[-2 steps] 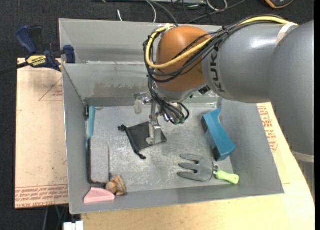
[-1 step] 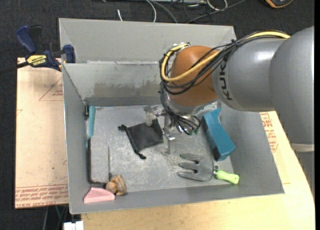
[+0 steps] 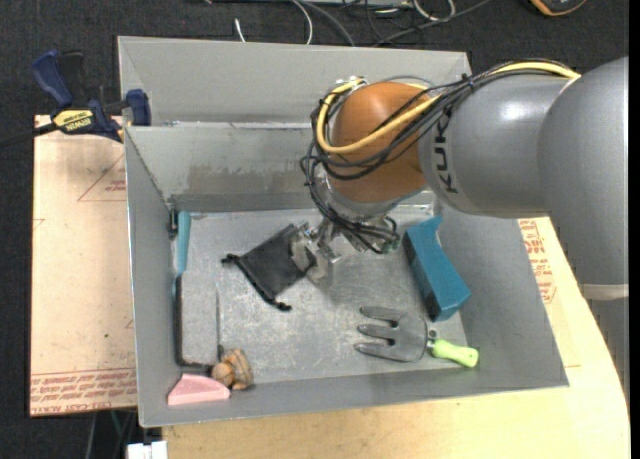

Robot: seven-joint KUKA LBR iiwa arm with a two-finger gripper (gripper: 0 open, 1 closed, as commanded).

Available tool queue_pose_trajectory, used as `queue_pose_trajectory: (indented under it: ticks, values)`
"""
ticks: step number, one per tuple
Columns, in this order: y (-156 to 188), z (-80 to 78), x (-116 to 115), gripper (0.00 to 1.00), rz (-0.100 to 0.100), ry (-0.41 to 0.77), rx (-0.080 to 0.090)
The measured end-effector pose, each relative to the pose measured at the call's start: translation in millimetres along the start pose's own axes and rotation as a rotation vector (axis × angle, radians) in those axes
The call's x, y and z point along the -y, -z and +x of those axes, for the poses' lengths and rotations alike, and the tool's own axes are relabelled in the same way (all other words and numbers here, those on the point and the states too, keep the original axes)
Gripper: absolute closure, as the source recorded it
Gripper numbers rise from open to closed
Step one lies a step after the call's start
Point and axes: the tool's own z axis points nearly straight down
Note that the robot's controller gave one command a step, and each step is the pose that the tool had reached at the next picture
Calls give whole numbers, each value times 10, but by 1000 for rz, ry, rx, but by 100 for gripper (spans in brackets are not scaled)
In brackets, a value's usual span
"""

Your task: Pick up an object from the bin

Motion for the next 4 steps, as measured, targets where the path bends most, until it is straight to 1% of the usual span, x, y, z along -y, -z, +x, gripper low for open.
queue_pose_trajectory:
  ticks: [1, 2, 3, 4]
  values:
    - [0, 0, 0, 100, 0, 0, 0]
    - [-2, -53, 38, 100, -1, -12, 2]
    - [80, -59, 83, 100, -1, 25, 3]
    - [103, -41, -78, 100, -3, -4, 5]
